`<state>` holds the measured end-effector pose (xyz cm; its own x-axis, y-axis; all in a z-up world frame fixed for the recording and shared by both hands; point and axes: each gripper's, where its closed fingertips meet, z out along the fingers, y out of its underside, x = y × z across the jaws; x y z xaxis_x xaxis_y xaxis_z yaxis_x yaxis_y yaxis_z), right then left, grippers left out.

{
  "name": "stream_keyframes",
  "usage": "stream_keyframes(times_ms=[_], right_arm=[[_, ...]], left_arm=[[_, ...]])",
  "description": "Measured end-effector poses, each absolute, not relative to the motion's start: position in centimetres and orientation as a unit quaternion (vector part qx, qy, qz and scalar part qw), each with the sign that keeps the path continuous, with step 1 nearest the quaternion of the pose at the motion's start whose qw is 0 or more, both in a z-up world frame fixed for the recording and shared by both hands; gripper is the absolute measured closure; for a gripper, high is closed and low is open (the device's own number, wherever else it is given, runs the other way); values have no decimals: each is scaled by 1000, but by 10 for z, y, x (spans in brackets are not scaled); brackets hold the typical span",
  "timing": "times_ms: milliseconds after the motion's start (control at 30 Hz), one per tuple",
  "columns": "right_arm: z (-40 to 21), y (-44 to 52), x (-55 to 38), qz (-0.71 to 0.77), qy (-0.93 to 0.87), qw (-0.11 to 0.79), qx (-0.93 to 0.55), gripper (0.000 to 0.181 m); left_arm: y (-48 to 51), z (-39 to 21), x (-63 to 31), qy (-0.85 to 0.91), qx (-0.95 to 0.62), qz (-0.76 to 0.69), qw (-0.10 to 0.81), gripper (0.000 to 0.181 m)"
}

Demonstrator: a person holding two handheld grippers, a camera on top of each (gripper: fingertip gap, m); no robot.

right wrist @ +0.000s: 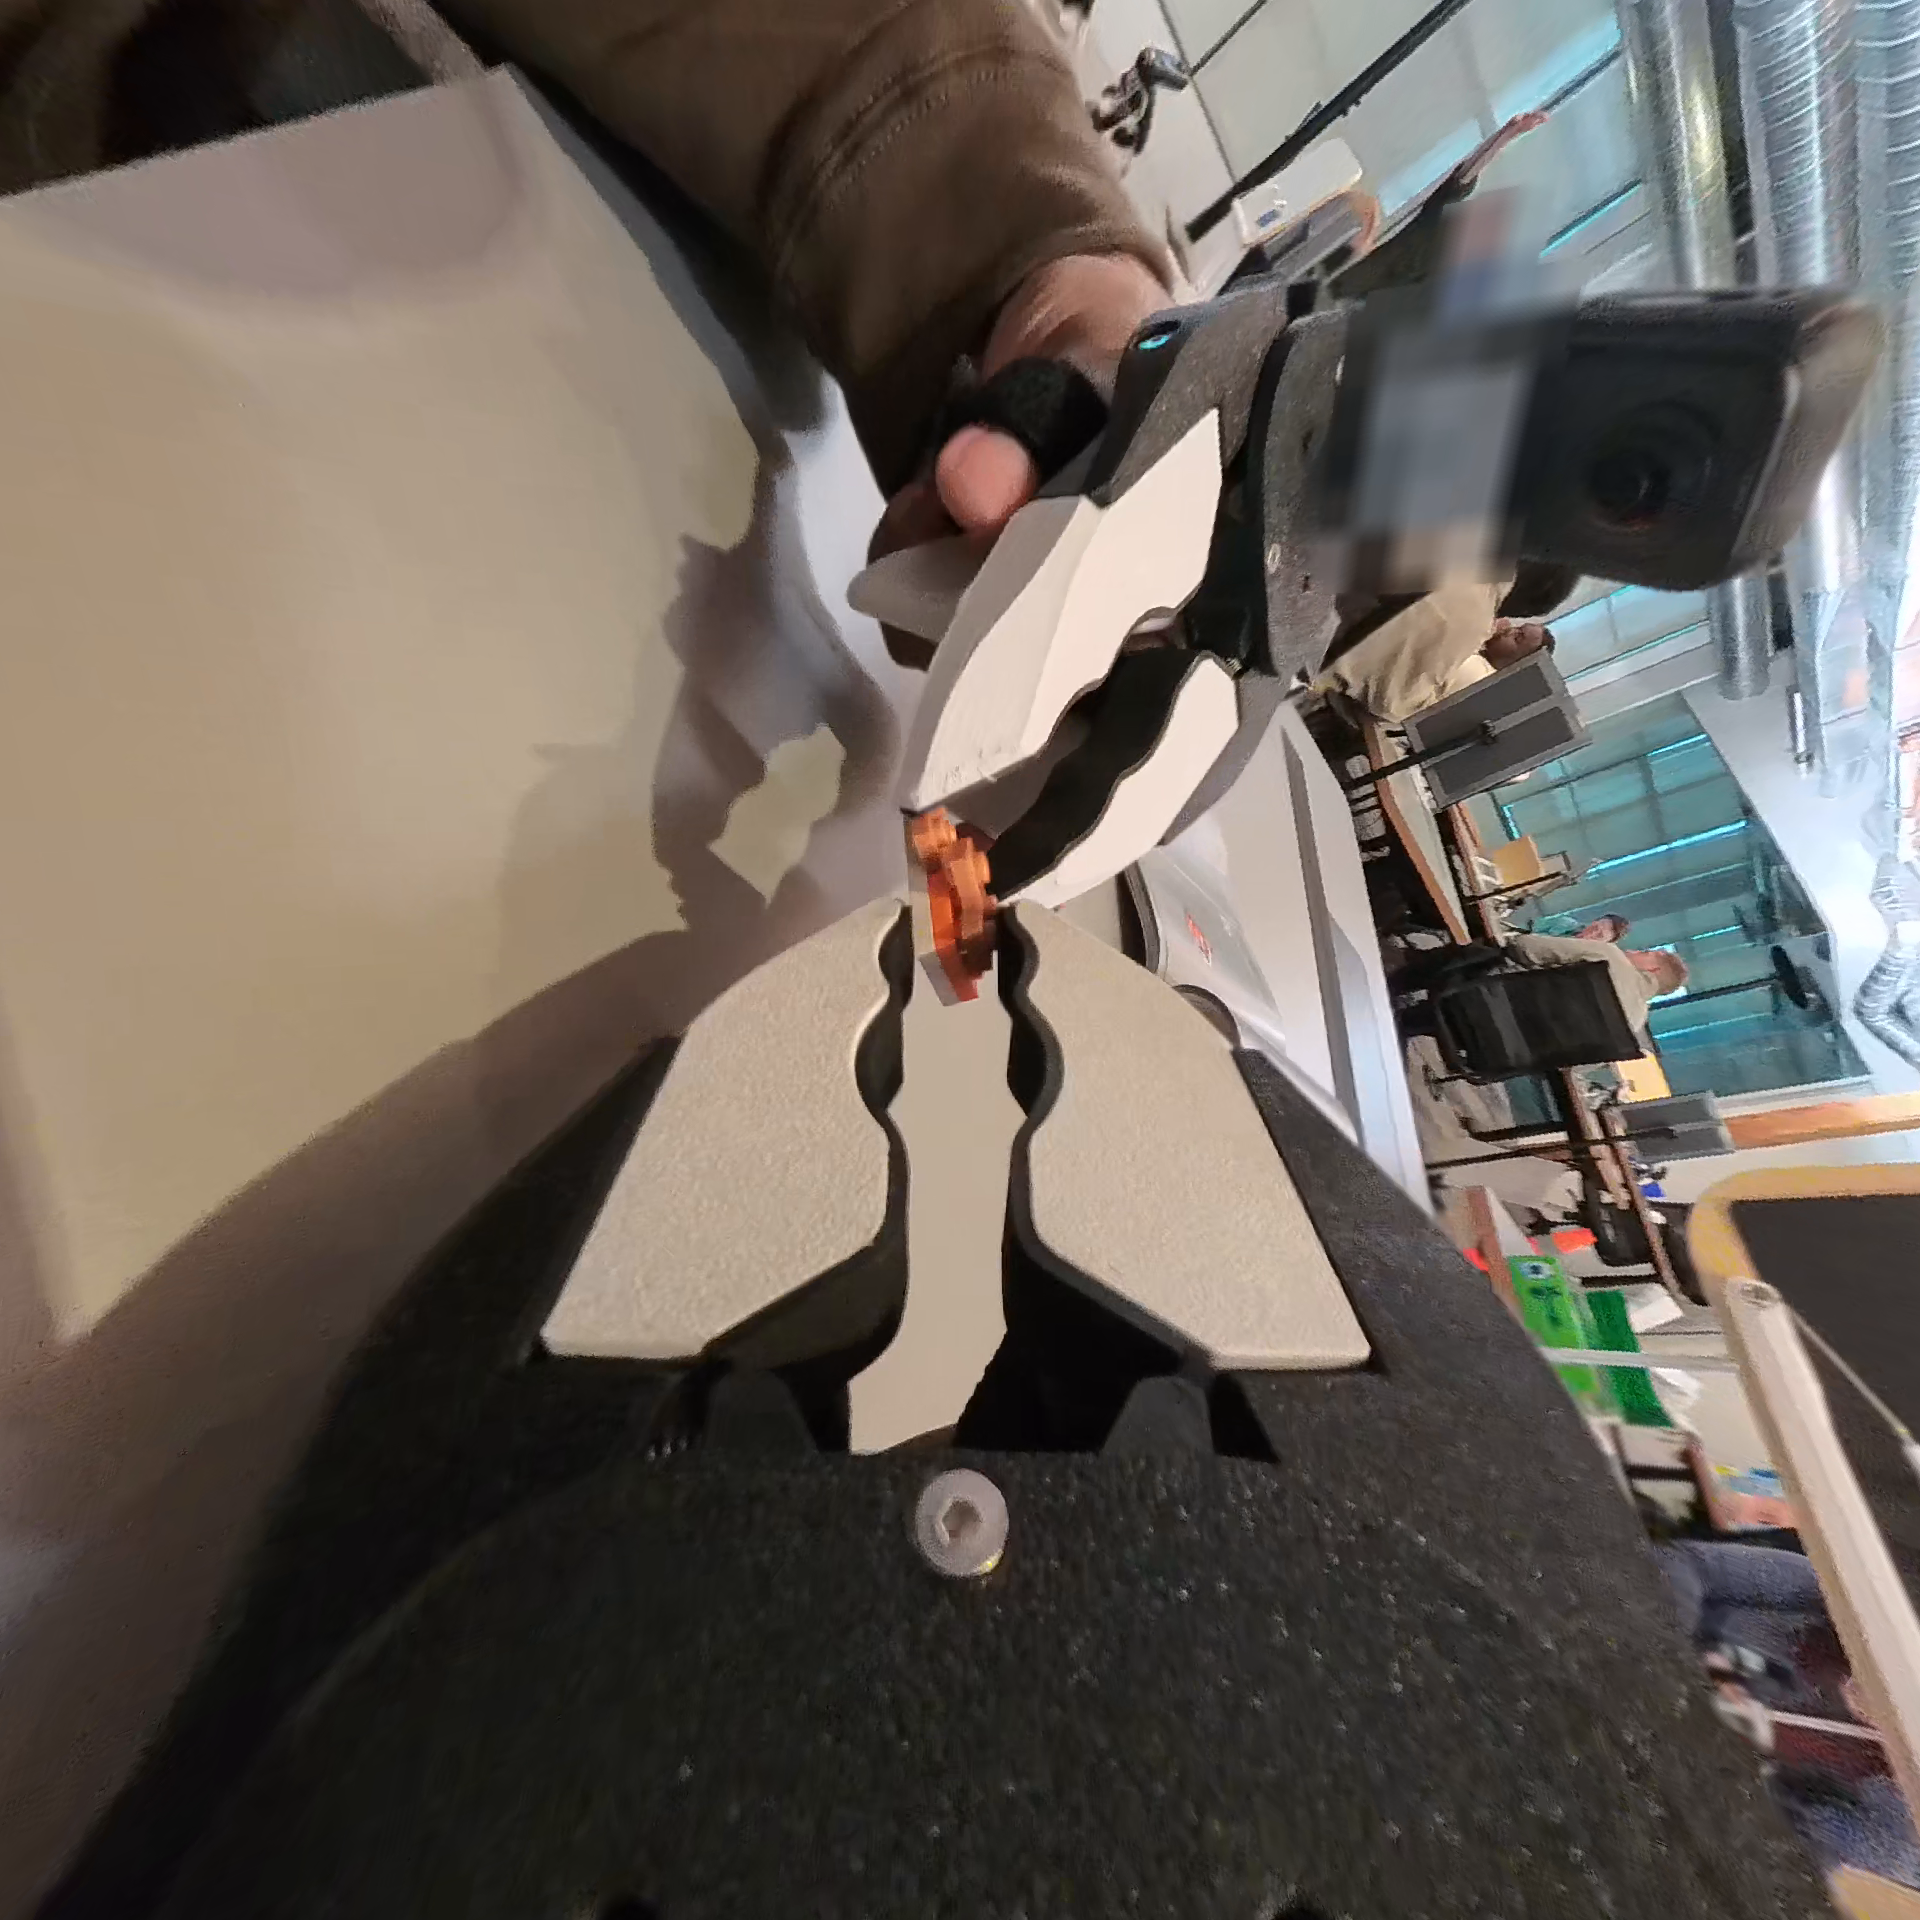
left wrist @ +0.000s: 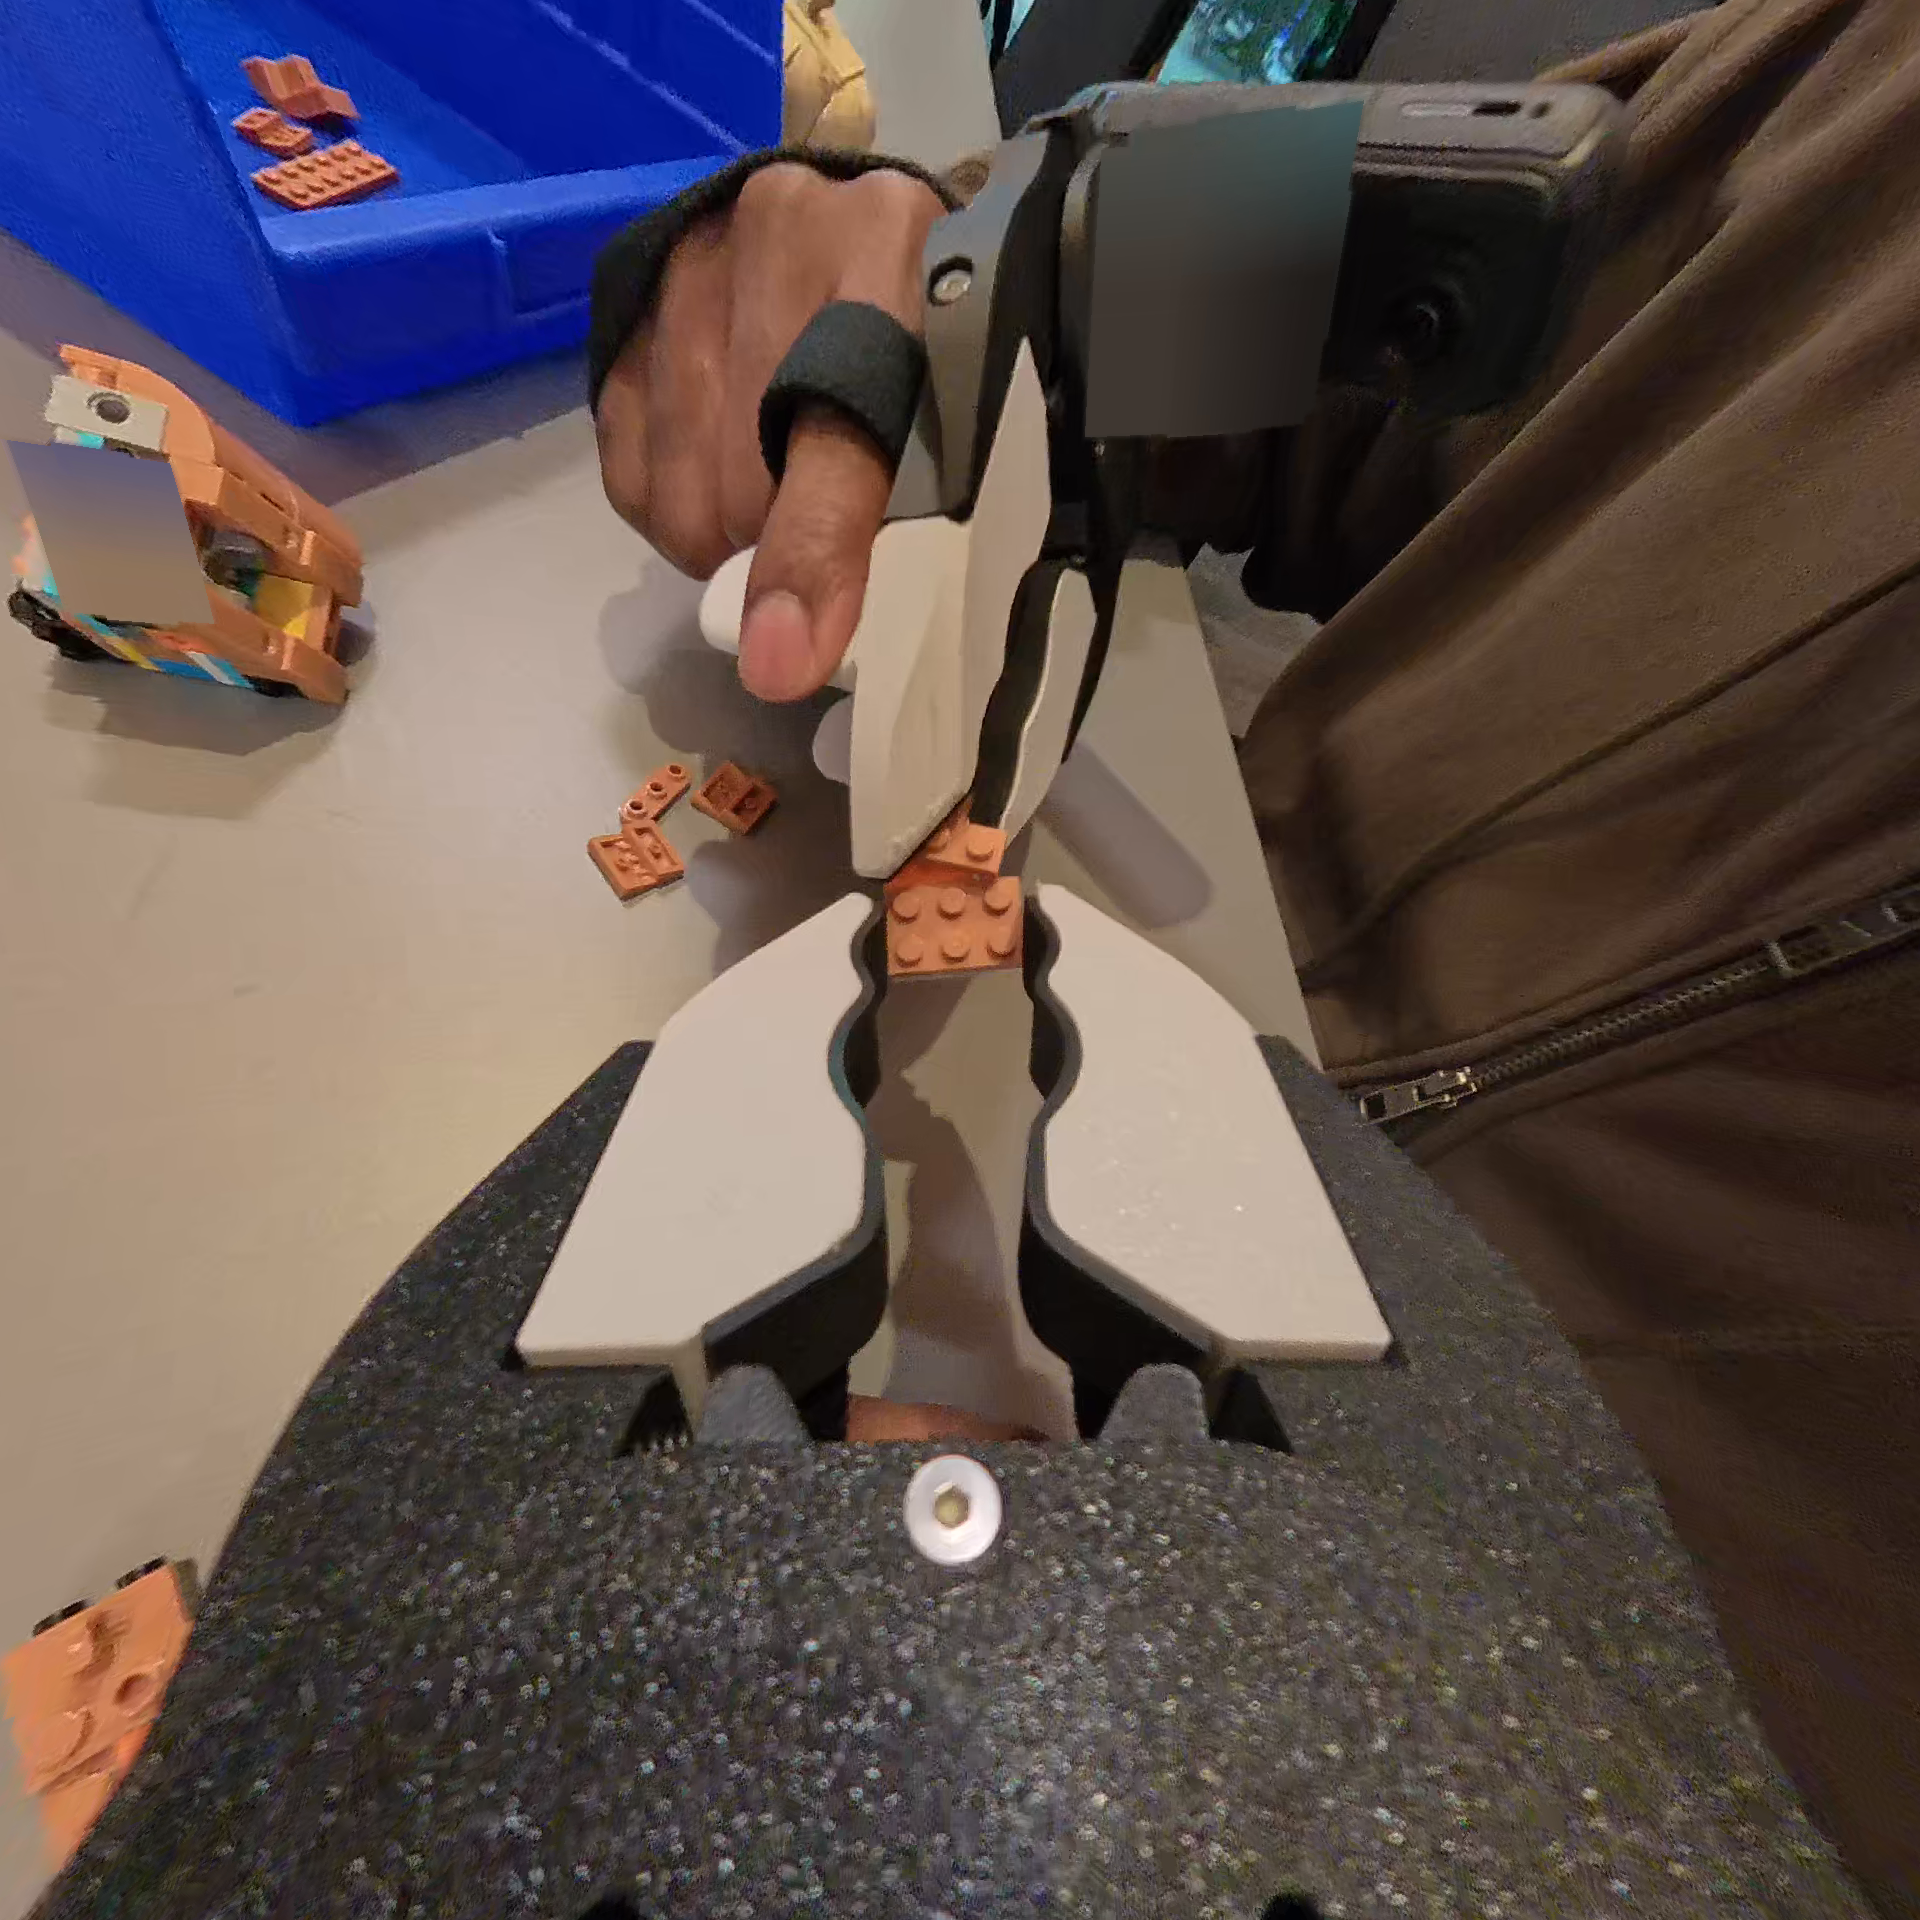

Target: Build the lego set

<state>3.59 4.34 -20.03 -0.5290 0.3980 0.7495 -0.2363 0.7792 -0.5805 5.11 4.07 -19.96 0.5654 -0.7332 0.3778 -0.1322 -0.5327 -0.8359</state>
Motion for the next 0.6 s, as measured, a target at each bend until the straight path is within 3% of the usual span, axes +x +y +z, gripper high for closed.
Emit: stream_keyframes(times_ms=[600], right_arm=[[-182,40,42,472,-770,406,-139,168]], left_arm=[[43,-180,55,181,-725,-537,393,159]])
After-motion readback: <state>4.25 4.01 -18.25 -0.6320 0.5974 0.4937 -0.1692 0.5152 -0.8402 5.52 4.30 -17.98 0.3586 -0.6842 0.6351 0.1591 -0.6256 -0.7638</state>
